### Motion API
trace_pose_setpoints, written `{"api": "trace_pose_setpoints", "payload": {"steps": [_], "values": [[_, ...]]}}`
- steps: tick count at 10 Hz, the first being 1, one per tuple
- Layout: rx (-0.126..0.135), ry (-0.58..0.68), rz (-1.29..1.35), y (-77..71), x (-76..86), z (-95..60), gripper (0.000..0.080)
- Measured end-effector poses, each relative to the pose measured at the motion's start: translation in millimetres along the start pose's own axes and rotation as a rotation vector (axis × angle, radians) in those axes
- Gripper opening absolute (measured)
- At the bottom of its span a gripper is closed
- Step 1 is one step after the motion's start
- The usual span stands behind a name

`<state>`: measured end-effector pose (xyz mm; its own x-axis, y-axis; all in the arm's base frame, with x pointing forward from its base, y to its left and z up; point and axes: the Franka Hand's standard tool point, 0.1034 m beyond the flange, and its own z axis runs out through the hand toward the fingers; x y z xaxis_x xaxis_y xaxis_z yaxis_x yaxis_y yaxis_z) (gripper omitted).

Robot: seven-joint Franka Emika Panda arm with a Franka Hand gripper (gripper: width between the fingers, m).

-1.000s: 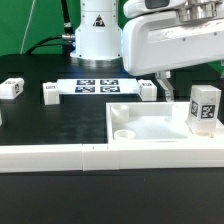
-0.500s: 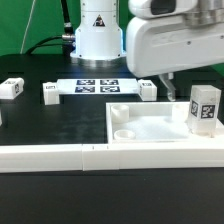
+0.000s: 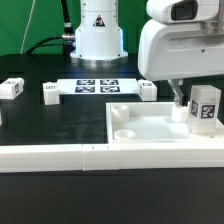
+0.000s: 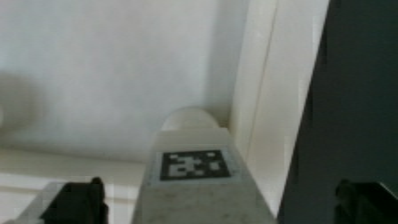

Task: Assemble one leg

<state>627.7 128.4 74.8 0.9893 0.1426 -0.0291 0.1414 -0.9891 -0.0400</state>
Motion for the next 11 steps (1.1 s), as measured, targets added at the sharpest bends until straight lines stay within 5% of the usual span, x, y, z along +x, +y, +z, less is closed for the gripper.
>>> {"api": "trace_pose_setpoints", "payload": {"steps": [2,5,11], "values": [[0.0,-0.002,-0.008,-0.6,-0.4,1.2,0.0649],[-0.003,-0.002,-0.005,2.5,-0.5,1.4,0.0295],[0.002,0.02,0.113,4.8,-0.3,3.5,0.0294]]}}
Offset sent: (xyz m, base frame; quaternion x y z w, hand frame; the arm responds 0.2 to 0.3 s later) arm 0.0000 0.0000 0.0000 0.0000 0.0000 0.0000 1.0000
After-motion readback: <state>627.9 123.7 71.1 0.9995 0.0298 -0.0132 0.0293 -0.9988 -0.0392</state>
